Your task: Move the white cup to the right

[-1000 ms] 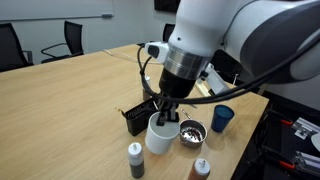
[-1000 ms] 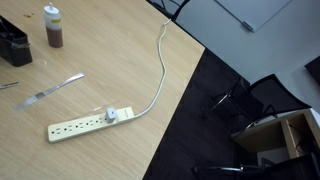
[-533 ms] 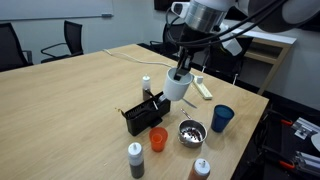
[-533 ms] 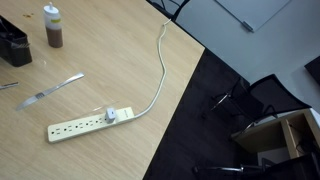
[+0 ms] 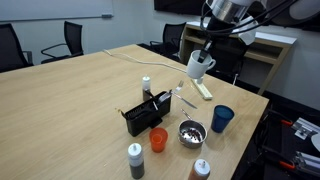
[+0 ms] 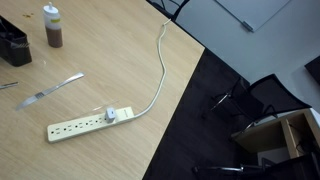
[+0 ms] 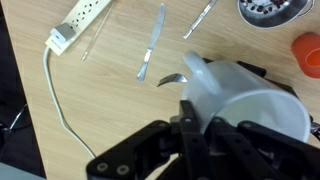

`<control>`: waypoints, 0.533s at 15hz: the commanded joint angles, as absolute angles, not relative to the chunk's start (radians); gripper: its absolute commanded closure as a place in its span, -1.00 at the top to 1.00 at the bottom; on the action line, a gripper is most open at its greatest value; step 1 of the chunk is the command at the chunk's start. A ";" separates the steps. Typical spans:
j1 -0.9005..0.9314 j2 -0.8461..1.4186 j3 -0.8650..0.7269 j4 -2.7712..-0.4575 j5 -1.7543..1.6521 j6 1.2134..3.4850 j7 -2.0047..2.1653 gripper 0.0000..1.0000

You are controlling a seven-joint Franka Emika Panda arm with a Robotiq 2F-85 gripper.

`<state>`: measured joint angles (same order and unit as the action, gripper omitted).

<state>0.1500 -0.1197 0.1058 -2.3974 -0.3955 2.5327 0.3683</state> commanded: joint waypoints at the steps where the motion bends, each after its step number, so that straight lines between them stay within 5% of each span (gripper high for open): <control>1: 0.082 -0.196 0.118 -2.514 -0.422 2.610 0.469 -0.96; 8: -0.025 -0.265 0.115 -2.698 -0.506 2.799 0.608 -0.96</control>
<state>0.0139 -0.2113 0.1082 -2.6245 -0.4336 2.7183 0.5253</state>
